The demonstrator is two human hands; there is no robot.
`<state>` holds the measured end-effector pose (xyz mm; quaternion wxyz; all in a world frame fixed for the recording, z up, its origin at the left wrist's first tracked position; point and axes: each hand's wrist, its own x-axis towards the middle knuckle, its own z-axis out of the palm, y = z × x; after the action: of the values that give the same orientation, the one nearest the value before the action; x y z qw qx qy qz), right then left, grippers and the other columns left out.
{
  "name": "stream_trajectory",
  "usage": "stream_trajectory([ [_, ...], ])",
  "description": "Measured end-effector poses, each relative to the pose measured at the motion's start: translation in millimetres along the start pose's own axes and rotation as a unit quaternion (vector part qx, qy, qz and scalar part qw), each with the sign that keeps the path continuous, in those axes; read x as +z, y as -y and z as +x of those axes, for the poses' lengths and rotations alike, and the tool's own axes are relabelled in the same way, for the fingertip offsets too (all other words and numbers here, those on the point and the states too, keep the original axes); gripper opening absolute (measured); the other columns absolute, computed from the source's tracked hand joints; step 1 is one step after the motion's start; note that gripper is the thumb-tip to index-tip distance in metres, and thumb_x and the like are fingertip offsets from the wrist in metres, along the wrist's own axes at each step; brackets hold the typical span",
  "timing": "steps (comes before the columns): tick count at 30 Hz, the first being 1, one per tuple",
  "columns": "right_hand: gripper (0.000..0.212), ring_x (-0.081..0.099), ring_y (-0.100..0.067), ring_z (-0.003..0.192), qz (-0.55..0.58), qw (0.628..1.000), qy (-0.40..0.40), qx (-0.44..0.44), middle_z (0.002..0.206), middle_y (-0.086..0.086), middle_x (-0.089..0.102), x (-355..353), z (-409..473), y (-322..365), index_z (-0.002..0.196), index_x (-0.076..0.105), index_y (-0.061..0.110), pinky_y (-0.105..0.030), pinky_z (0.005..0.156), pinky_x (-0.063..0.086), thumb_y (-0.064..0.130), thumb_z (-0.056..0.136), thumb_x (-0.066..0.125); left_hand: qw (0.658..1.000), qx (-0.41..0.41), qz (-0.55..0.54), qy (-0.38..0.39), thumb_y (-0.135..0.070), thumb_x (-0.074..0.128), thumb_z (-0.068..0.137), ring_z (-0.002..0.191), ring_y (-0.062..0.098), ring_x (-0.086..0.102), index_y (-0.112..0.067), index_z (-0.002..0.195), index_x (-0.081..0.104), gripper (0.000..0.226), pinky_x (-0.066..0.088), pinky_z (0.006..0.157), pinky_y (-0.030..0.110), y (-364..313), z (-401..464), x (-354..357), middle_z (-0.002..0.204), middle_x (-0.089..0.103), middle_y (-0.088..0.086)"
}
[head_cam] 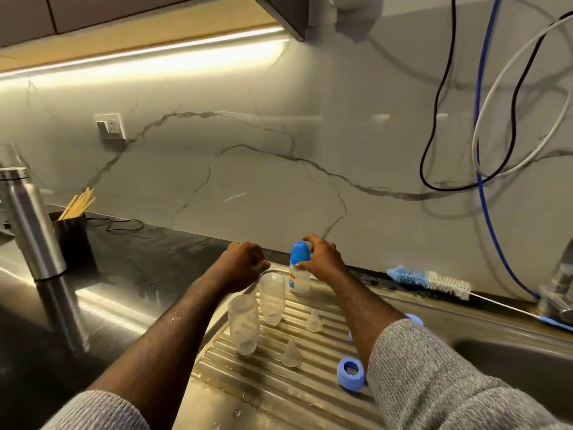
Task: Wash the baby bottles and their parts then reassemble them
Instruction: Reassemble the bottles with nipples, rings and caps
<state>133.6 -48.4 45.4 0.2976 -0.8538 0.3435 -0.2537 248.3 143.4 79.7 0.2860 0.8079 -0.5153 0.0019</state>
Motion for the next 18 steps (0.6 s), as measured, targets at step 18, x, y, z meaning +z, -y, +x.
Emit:
stream_trajectory([
  [18, 0.018, 0.063, -0.017, 0.101, -0.154, 0.951, 0.266, -0.036, 0.104, 0.001, 0.067, -32, -77, -16, 0.104, 0.071, 0.021, -0.039, 0.095, 0.054, 0.021, 0.087, 0.077, 0.998, 0.056, 0.009, -0.001, -0.007, 0.067, 0.094, 0.112, 0.02, 0.064, -0.009, 0.124, 0.064, 0.029, 0.053, 0.098, 0.031, -72, 0, 24, 0.125, 0.065, 0.01],
])
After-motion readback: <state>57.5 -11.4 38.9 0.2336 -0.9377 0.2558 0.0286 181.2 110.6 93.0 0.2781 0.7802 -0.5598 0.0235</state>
